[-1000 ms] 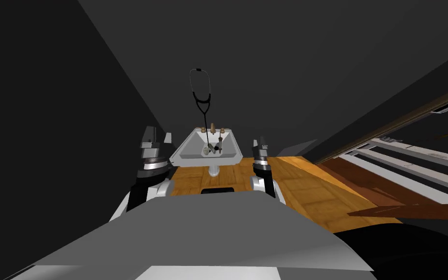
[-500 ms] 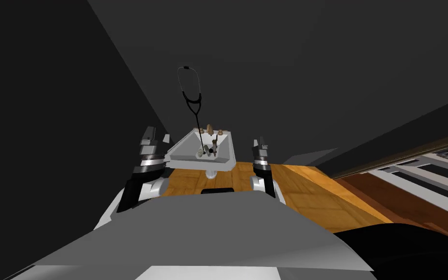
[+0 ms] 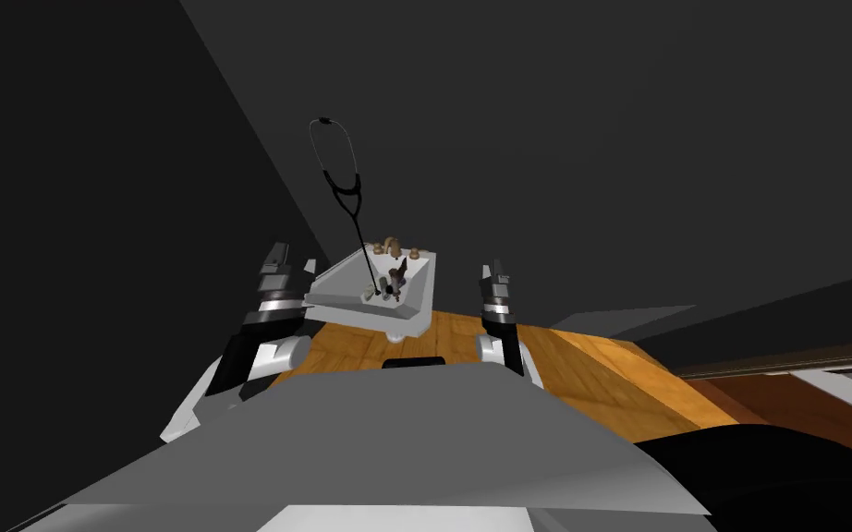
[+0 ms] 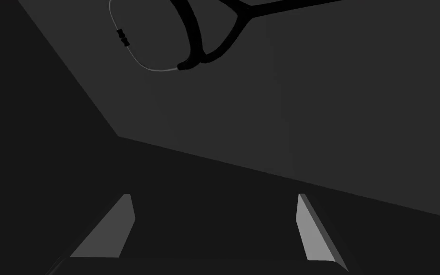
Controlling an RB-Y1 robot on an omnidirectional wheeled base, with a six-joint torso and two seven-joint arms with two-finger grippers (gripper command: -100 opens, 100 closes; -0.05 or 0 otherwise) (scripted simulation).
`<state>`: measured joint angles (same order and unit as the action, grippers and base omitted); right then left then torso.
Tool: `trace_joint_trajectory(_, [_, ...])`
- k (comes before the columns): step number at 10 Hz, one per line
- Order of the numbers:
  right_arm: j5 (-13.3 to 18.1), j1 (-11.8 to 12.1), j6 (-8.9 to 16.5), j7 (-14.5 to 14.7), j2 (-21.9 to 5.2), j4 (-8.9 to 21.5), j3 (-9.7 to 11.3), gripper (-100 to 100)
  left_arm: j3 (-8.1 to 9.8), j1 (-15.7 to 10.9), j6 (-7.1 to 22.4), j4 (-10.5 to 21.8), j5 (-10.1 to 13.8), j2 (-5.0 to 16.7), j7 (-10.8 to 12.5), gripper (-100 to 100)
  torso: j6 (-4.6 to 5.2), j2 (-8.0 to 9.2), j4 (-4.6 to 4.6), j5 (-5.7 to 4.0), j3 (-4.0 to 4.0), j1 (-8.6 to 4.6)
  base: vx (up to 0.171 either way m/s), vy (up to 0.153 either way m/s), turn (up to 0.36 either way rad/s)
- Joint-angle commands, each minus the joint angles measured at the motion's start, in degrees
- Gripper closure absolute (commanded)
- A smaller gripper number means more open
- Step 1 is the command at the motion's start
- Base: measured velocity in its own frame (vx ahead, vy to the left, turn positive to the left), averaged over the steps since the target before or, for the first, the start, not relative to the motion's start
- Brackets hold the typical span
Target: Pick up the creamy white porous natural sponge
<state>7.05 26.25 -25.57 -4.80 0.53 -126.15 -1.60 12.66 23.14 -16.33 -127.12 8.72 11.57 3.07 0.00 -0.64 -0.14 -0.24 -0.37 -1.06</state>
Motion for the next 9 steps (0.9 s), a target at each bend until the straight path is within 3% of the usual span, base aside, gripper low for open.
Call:
trace_joint_trajectory(1, [0.0,0.0,0.0,0.0,0.0,0.0,0.0,0,0.83,-0.1,2.0,0.1,0.8,0.1,0.4,-100,0.00,0.00,0.00,0.00,0.00,0.00,0.077,-0.217,0.077])
trace_joint_trajectory(3, [0.0,0.0,0.0,0.0,0.0,0.0,0.0,0,3.72,-0.9,5.8,1.8,3.6,0.8,1.8,-100,0.01,0.15,0.03,0.07,0.08,0.37,0.077,-0.206,0.210])
trace_joint_trajectory(4, [0.0,0.0,0.0,0.0,0.0,0.0,0.0,0,3.72,-0.9,6.1,1.8,3.6,0.8,1.8,-100,-0.02,0.05,0.01,0.07,0.03,0.36,0.067,-0.176,0.086])
trace_joint_trajectory(5, [0.0,0.0,0.0,0.0,0.0,0.0,0.0,0,5.16,-1.2,8.2,2.8,5.1,1.0,2.5,-100,0.04,0.11,0.01,0.09,0.05,0.48,0.061,-0.207,0.122])
trace_joint_trajectory(6, [0.0,0.0,0.0,0.0,0.0,0.0,0.0,0,5.16,-1.2,8.2,2.8,5.1,1.0,2.5,-100,0.01,0.12,0.02,0.08,0.06,0.41,0.049,-0.171,0.100])
trace_joint_trajectory(8, [0.0,0.0,0.0,0.0,0.0,0.0,0.0,0,7.95,-1.7,11.6,4.8,7.9,1.3,3.9,-100,0.02,0.16,0.03,0.10,0.08,0.50,0.083,-0.216,0.173])
trace_joint_trajectory(9, [0.0,0.0,0.0,0.0,0.0,0.0,0.0,0,7.95,-1.7,12.3,4.8,7.9,1.3,3.9,-100,0.01,-0.05,-0.01,0.06,-0.03,0.29,0.102,-0.204,0.127])
